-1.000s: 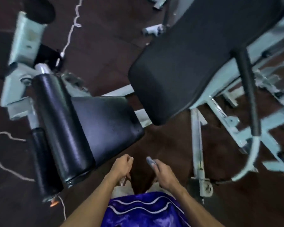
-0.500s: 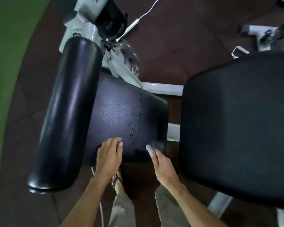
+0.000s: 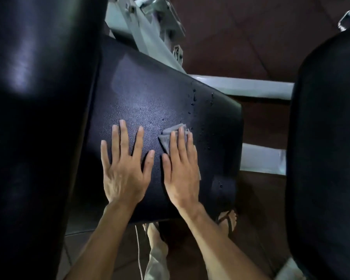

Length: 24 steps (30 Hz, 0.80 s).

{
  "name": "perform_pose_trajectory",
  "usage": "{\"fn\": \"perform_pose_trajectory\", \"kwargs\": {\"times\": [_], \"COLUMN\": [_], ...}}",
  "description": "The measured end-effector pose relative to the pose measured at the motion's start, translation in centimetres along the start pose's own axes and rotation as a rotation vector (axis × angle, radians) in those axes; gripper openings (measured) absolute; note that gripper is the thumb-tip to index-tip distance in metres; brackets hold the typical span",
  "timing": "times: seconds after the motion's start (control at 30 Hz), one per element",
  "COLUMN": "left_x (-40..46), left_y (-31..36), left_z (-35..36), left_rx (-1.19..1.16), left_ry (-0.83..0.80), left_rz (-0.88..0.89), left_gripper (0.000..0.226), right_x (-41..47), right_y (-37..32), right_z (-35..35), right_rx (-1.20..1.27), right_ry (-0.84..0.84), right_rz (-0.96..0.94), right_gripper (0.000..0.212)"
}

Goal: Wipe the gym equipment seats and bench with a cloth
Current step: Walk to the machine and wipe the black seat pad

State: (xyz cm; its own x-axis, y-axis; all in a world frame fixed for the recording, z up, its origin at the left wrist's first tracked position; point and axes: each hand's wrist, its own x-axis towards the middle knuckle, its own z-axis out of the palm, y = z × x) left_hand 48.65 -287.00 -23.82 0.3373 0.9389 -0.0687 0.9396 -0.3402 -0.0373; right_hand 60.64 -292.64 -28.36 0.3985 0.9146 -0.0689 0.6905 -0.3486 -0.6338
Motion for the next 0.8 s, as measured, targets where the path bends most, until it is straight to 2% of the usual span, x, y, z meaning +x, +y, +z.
{"fn": "perform_pose_trajectory", "kwargs": {"times": [0.13,0.17,0.23,0.33,0.4,0.43,0.5,0.57,0.63,0.7,0.8], "left_x": [0.0,0.0,0.1,0.0,0.1,0.1,0.1,0.0,0.1,0.0,0.1], "left_y": [0.1,0.1,0.3,0.3,0.4,0.4,0.4,0.4,0.4,0.4,0.5], "left_z": [0.0,0.0,0.1,0.2,0.3,0.3,0.3,0.1,0.0,0.1,0.2], "left_rx": [0.000,-0.011,-0.017,-0.022,-0.021,-0.028,-0.042,-0.050,-0.052,-0.045,-0.045], "left_ry": [-0.032,-0.041,-0.054,-0.051,-0.041,-0.036,-0.035,-0.042,-0.036,-0.034,-0.033], "left_rz": [-0.021,-0.030,-0.036,-0.032,-0.030,-0.030,-0.036,-0.041,-0.043,-0.047,-0.041], "left_gripper": [0.061,0.062,0.064,0.065,0.064,0.064,0.063,0.062,0.062,0.062,0.062], "right_x": [-6.1,-6.4,-4.3,4.9,11.5,13.0,11.4,4.1,-4.7,-10.1,-5.6], "right_y": [3.1,4.1,6.1,6.2,4.5,3.2,1.0,0.2,2.1,5.0,8.4], "right_z": [-0.8,-1.3,-1.9,-2.8,-2.7,-2.1,-0.8,-0.5,-0.9,-1.6,-2.5], "right_rx": [-0.109,-0.151,-0.186,-0.098,-0.030,-0.036,-0.079,-0.107,-0.121,-0.112,-0.052], "right_ry": [-0.094,-0.100,-0.039,0.125,0.173,0.189,0.174,0.039,-0.048,-0.014,0.136], "right_rz": [-0.111,-0.069,0.132,0.420,0.469,0.406,0.163,-0.058,-0.102,0.097,0.467], "right_gripper": [0.056,0.056,0.056,0.056,0.054,0.054,0.054,0.054,0.055,0.056,0.056]}}
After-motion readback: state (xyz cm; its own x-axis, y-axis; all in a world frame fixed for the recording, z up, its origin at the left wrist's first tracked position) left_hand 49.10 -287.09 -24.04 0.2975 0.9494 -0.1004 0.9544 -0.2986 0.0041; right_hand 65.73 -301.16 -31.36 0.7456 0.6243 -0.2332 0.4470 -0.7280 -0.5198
